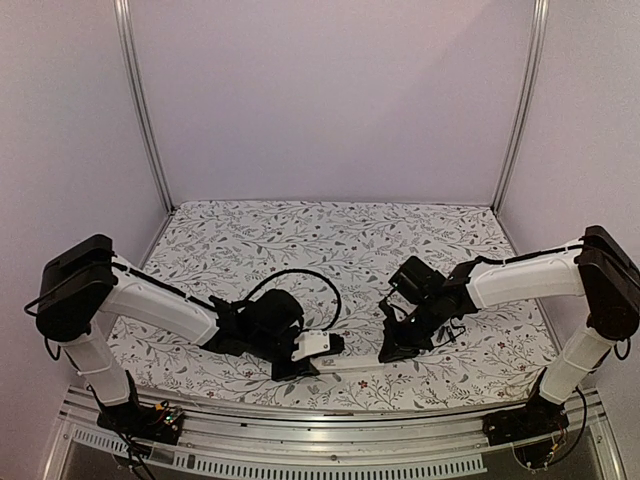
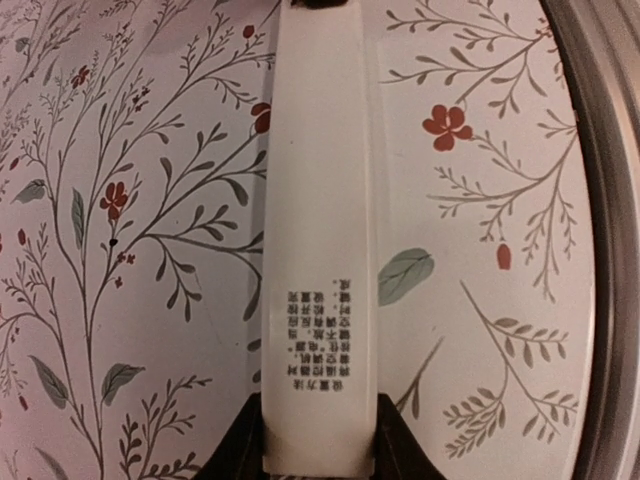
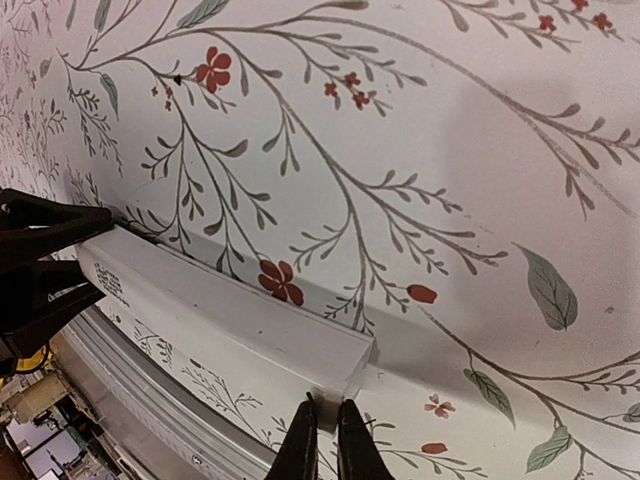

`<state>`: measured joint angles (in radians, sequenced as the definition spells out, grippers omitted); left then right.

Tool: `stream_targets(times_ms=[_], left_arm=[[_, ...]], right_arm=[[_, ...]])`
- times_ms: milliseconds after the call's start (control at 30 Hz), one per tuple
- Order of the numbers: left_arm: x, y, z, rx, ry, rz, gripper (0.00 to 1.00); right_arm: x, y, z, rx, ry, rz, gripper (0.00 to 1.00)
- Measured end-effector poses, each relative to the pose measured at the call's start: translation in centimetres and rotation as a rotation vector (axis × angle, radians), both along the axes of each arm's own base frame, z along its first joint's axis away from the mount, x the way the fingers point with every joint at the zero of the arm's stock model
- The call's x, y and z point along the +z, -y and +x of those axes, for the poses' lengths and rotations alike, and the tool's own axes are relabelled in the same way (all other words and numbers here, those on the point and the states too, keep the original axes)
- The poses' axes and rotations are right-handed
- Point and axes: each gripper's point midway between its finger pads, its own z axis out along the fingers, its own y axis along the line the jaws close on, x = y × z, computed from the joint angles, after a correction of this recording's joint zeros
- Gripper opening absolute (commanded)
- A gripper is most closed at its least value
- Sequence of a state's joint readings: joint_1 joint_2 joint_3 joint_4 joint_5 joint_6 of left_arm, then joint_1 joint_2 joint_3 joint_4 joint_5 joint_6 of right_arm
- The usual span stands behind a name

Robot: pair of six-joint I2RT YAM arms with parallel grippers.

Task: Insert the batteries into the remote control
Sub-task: Hold the remote control at the center of the board.

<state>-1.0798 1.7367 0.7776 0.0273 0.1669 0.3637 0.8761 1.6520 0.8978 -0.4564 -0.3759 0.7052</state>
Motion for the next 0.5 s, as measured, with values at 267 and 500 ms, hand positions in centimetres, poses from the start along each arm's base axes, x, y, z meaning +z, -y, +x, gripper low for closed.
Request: stream_targets(times_ms=[267, 500], left_arm=[[-0.07, 0.11, 0.01, 0.013, -0.015, 0.002, 0.24], [-0.07, 0.37, 0.17, 0.014, -0.013, -0.002, 0.24]], right_arm=[[-0.08, -0.11, 0.12, -0.028, -0.016, -0.007, 0.17], [-0.31, -0.21, 0.26, -0.031, -0.01, -0.014, 0.22]])
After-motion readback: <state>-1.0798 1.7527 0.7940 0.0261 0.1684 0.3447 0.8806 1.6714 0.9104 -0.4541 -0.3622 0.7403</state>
